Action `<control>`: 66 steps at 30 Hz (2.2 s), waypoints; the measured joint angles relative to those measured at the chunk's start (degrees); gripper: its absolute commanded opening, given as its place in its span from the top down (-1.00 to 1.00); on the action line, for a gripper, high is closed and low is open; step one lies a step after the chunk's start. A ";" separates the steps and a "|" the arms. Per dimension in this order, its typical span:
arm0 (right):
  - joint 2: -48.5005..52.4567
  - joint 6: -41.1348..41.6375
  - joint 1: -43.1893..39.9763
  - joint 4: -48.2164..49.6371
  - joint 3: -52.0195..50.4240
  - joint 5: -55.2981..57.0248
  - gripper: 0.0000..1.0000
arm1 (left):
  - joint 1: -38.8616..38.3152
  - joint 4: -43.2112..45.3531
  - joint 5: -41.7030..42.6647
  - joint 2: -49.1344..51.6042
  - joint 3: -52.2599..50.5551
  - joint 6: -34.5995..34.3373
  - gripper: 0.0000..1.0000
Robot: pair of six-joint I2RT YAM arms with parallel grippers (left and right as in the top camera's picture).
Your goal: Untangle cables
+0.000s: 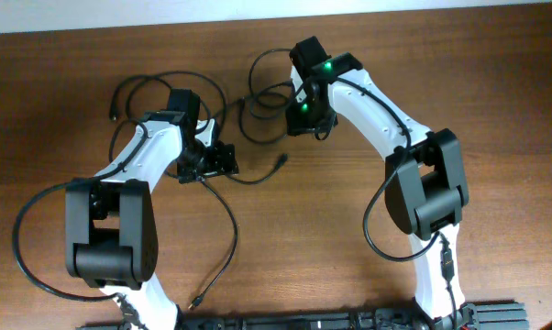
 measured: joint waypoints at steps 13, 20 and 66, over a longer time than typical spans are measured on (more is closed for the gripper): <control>3.30 17.40 0.09 17.33 -5.16 1.01 0.68 | 0.00 0.22 0.00 0.00 0.00 0.00 -0.75; 3.19 26.14 1.97 18.67 -6.95 1.42 0.92 | 0.00 0.15 0.00 0.00 0.00 0.02 -0.75; -6.34 1.07 -28.00 -38.97 20.11 9.29 0.89 | -2.40 21.05 -0.22 5.75 11.76 7.72 -0.72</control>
